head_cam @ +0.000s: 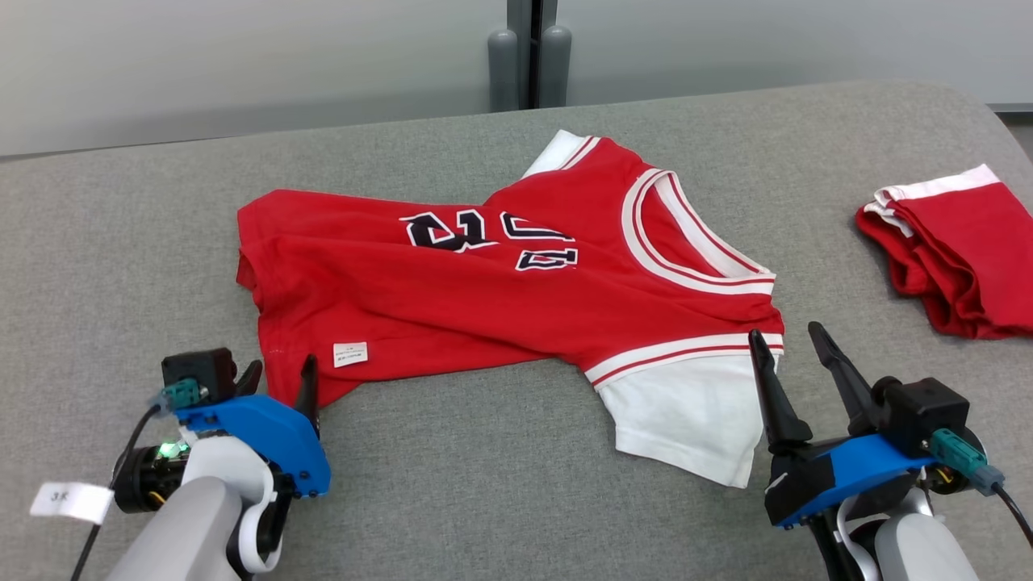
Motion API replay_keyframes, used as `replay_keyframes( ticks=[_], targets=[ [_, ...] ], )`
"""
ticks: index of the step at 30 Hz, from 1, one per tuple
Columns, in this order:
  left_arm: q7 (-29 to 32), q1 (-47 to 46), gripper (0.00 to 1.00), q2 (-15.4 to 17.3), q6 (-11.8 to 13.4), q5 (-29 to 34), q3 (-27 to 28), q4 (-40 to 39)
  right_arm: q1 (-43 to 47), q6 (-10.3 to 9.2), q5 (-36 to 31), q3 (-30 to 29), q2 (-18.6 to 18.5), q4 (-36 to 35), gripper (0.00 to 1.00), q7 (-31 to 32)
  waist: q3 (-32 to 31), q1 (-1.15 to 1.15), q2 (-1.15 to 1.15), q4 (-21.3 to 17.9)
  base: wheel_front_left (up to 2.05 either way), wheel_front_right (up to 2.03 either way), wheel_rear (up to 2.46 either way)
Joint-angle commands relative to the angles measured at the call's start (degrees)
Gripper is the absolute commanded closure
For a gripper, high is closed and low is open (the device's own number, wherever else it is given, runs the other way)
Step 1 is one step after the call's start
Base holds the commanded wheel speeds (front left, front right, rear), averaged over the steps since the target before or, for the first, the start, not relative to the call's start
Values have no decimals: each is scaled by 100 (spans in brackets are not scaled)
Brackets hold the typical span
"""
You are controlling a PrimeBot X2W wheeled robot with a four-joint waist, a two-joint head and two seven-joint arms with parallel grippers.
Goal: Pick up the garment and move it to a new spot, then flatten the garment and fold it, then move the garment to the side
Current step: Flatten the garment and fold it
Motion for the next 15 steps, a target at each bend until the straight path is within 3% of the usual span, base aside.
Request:
replay_keyframes(
  ticks=[1, 7, 8, 9, 11, 12, 15],
  targets=[
    [126, -131, 0, 51, 39, -42, 14, 1, 15, 3, -20, 20, -6, -23, 0, 4, 18, 0, 0, -6, 0, 0, 0],
    [586, -342, 0, 161, 120, -112, 27, 86, -26, 3, 36, 131, -7, -15, 0, -2, 130, 0, 0, -133, 0, 0, 0],
    [625, -354, 4, 187, 123, -114, 25, 88, -29, 3, 41, 133, -7, -5, 0, -8, 146, 0, 0, -161, 0, 0, 0],
    [670, -364, 49, 203, 120, -135, 30, 85, -29, 3, 44, 123, -6, 1, 0, -19, 157, 0, 0, -179, 0, 0, 0],
    [708, -362, 70, 233, 121, -155, 40, 75, -28, 3, 43, 100, -6, 13, 0, -32, 173, 0, 0, -210, 0, 0, 0],
    [718, -352, 100, 243, 133, -163, 41, 70, -28, 3, 41, 90, -6, 18, 0, -29, 179, 0, 0, -219, 0, 0, 0],
    [600, -320, 100, 275, 160, -132, 71, 17, -34, 3, 32, 63, -6, 36, 0, -43, 180, 0, 0, -230, 0, 0, 0]
  ],
)
